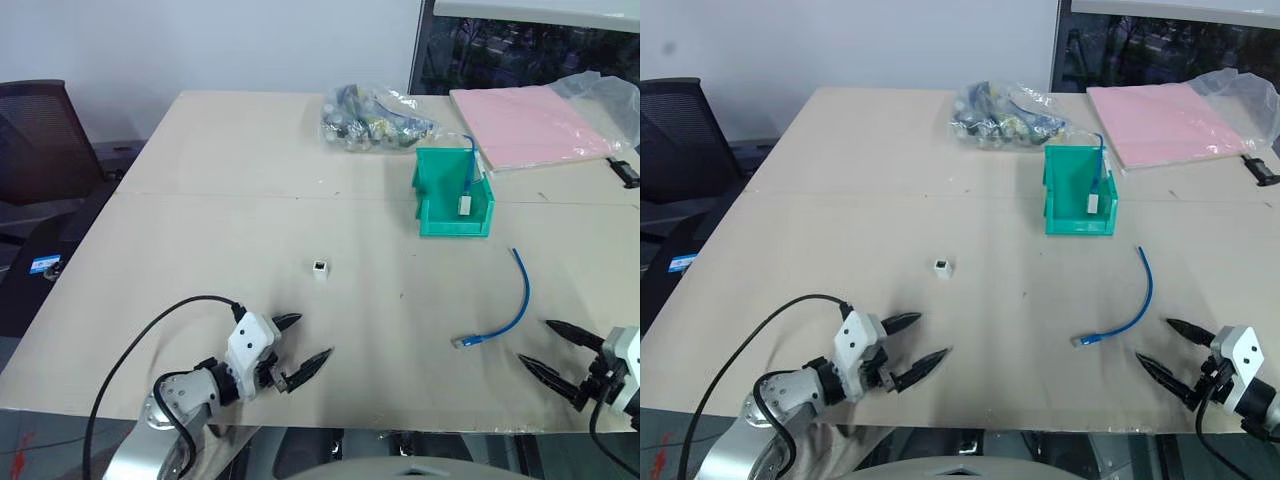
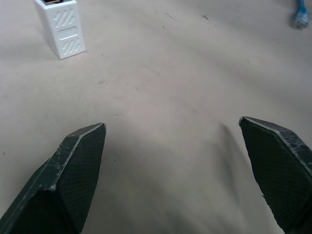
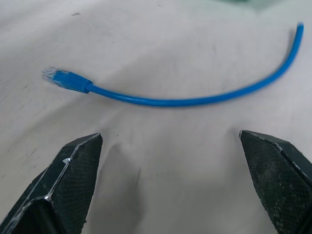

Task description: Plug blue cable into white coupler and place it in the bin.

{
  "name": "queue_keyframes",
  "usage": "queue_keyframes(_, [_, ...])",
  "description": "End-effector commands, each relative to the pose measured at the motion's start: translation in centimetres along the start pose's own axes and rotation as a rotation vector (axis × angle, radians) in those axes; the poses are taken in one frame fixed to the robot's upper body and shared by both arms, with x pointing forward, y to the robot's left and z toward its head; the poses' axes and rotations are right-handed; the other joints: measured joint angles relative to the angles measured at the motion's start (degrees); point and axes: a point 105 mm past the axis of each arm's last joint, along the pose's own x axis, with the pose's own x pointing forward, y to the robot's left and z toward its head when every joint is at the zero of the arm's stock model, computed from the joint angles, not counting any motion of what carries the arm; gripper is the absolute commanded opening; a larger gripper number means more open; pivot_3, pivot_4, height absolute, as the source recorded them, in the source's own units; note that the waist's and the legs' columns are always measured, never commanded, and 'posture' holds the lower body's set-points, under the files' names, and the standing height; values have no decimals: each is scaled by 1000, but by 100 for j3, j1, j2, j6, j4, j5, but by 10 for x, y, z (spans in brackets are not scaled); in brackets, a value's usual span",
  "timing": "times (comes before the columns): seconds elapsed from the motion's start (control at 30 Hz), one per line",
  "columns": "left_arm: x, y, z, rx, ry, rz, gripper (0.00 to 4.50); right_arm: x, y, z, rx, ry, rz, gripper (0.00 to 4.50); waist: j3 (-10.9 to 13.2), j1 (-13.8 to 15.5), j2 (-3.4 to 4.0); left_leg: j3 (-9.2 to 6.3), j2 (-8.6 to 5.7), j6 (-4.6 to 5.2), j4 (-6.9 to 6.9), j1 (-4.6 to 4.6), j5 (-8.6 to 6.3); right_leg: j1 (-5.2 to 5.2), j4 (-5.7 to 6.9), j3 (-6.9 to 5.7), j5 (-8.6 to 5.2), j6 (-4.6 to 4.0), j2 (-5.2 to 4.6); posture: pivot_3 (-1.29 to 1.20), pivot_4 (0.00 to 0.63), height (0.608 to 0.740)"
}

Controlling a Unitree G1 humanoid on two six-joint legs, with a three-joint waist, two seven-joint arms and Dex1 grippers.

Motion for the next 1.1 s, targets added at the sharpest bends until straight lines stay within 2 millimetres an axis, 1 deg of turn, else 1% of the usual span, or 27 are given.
queue_keyframes(0.03, [1, 7, 32, 101, -46, -124, 4500, 9, 5, 31, -186, -9, 133, 4421, 5, 3, 2, 0, 0, 0, 1, 0, 0, 0, 2, 0, 1, -1, 0, 0, 150, 740])
queue_keyframes(0.1, [4, 3, 47, 162, -49, -240, 4500, 18, 10, 40, -230, 2, 200, 4421, 8, 3, -2, 0, 0, 0, 7, 1, 0, -2, 12, -1, 1, -2, 0, 0, 150, 740])
queue_keyframes(0.2, [6, -11, 61, 229, -38, -416, 4500, 32, 16, 49, -254, 1, 275, 4421, 12, -2, -10, 1, -1, 0, 10, 4, 1, 1, 16, -2, 2, -2, 2, 0, 150, 740])
queue_keyframes(0.3, [10, -25, 79, 273, -60, -579, 4500, 51, 28, 48, -277, 34, 380, 4421, 18, 1, -18, 3, -1, 1, 10, 1, 2, 1, 14, -1, 0, 3, 6, 0, 150, 740])
queue_keyframes(0.33, [11, -28, 82, 289, -59, -618, 4500, 55, 31, 46, -290, 49, 408, 4421, 23, 2, -24, 4, -1, 1, 11, -2, 2, 0, 14, -2, -1, 5, 8, 0, 150, 740])
queue_keyframes(0.47, [14, -31, 86, 333, -49, -670, 4500, 61, 39, 36, -323, 118, 494, 4421, 24, 10, -26, 6, -4, 2, 11, -6, 2, -2, 11, -3, 3, 31, 16, 0, 150, 740])
queue_keyframes(0.57, [16, -33, 87, 329, -63, -677, 4500, 62, 40, 36, -324, 146, 538, 4421, 36, 4, -40, 8, -5, 2, 12, -6, 2, -1, 13, -2, 0, 39, 21, 0, 150, 740])
queue_keyframes(0.6, [16, -33, 88, 318, -73, -677, 4500, 63, 41, 37, -328, 152, 549, 3918, 41, -1, -43, 8, -4, 2, 13, -6, 1, -1, 14, -2, 1, 40, 23, 0, 150, 740])
queue_keyframes(0.63, [16, -32, 88, 313, -78, -678, 4500, 64, 41, 39, -332, 153, 557, 3681, 43, -4, -47, 8, -4, 3, 15, -5, 1, -1, 17, -1, 1, 40, 23, 0, 150, 740])
queue_keyframes(0.67, [16, -30, 88, 312, -78, -677, 4500, 67, 42, 42, -333, 149, 560, 3282, 47, -3, -53, 8, -4, 3, 15, -3, 1, -1, 20, 0, 2, 41, 23, 0, 150, 740])
queue_keyframes(0.87, [16, -23, 84, 304, -73, -670, 4500, 75, 47, 52, -327, 131, 573, 257, 49, 2, -56, 7, -3, 2, 23, 2, 2, 1, 32, 0, 1, 42, 29, 0, 150, 740])
queue_keyframes(0.9, [16, -22, 83, 305, -71, -665, 4500, 77, 48, 54, -331, 128, 577, 80, 50, 1, -57, 7, -4, 2, 25, 2, 2, 1, 32, 1, 1, 42, 29, 0, 150, 740])
queue_keyframes(0.97, [18, -18, 83, 311, -74, -630, 4500, 82, 47, 60, -345, 111, 575, 80, 50, -3, -58, 8, -4, 2, 26, 2, 2, 1, 32, 3, 2, 43, 29, 0, 150, 740])
queue_keyframes(1.07, [28, -6, 91, 296, -100, -540, 4500, 95, 39, 73, -348, 70, 539, 80, 51, -3, -60, 9, -4, 2, 26, 2, 2, 1, 33, 4, 3, 44, 29, 0, 150, 740])
queue_keyframes(1.1, [34, 1, 94, 279, -100, -497, 4500, 102, 34, 78, -330, 64, 523, 80, 53, -2, -62, 9, -4, 2, 27, 3, 2, 1, 35, 4, 3, 44, 30, 0, 150, 740])
